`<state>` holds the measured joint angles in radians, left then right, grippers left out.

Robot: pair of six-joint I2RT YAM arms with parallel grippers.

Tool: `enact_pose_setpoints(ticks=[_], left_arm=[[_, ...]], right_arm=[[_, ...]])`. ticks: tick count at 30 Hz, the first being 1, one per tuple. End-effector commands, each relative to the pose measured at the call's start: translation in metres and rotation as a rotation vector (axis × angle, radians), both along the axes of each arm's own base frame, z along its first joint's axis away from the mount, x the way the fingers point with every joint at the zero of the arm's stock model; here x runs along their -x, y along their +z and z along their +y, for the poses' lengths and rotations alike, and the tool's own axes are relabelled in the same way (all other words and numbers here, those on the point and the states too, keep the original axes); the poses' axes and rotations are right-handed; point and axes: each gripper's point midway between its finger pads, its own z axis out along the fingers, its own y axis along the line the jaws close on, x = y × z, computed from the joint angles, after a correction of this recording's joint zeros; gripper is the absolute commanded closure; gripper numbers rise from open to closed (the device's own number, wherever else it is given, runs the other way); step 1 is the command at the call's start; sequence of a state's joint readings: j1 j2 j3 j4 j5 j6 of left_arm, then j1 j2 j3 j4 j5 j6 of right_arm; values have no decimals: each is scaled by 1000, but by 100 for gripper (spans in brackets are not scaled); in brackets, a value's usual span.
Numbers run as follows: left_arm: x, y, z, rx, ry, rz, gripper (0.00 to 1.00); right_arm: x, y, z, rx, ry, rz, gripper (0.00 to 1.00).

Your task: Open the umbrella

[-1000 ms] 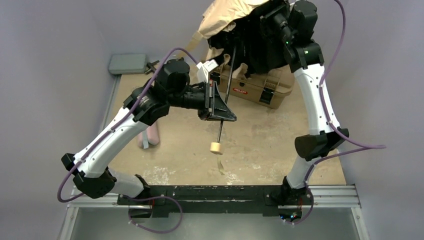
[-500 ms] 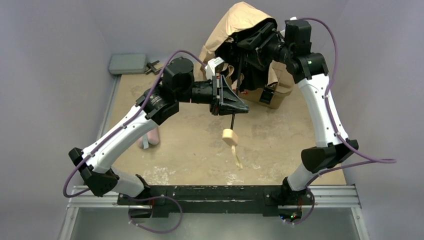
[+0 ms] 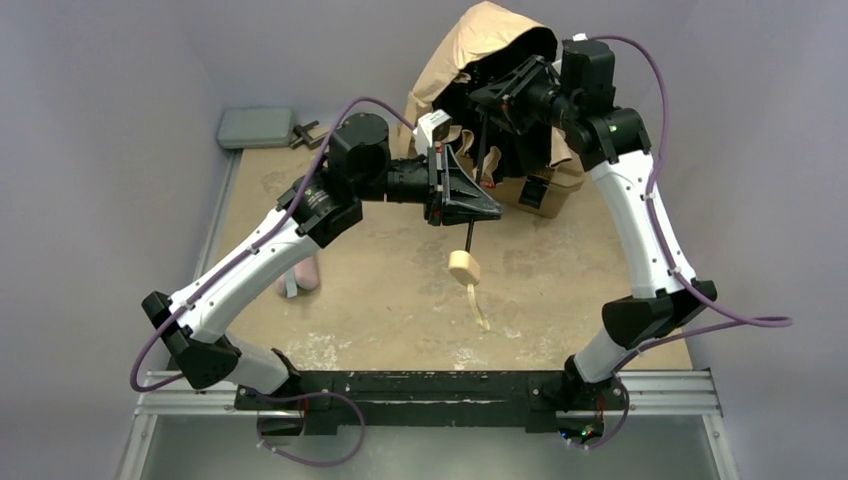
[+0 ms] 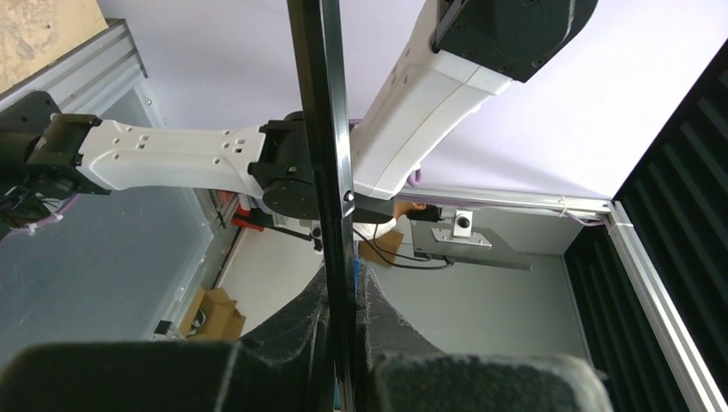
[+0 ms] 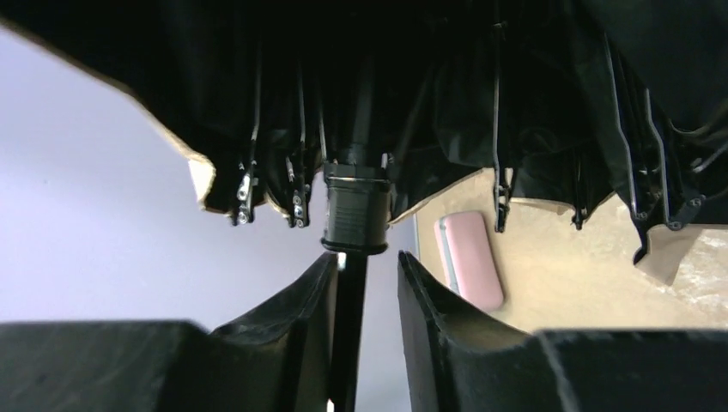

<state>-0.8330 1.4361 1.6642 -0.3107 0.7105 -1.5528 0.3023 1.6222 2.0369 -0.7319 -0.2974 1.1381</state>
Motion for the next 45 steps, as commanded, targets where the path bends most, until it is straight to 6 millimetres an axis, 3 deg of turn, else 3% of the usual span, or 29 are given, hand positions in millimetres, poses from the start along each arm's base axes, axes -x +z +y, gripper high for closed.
enact_pose_setpoints(ticks=[1, 9, 13, 16, 21, 27, 35, 38, 45], left_arm=[[25, 51, 20, 162, -35, -229, 100], [41, 49, 30, 143, -69, -255, 100], [56, 46, 35, 105, -130, -286, 100], [73, 40, 41, 68, -211, -307, 100], [96, 10, 60, -43, -315, -280, 100], [111, -10, 77, -89, -332, -244, 100], [118, -19, 87, -127, -330, -242, 100], [117, -18, 82, -132, -337, -242, 100], [121, -17, 60, -178, -389, -259, 100]], right_arm=[[-18, 16, -8, 6, -79, -72, 76], [-55, 45, -14, 35, -160, -160, 99], [-80, 67, -29, 21, -228, -240, 98], [-97, 97, -55, -11, -306, -356, 95], [-115, 133, -91, -46, -391, -511, 85], [-119, 158, -122, -60, -495, -608, 82], [-120, 166, -152, -52, -609, -635, 89], [-117, 171, -160, -103, -665, -644, 89], [-107, 220, -176, -322, -812, -766, 85]])
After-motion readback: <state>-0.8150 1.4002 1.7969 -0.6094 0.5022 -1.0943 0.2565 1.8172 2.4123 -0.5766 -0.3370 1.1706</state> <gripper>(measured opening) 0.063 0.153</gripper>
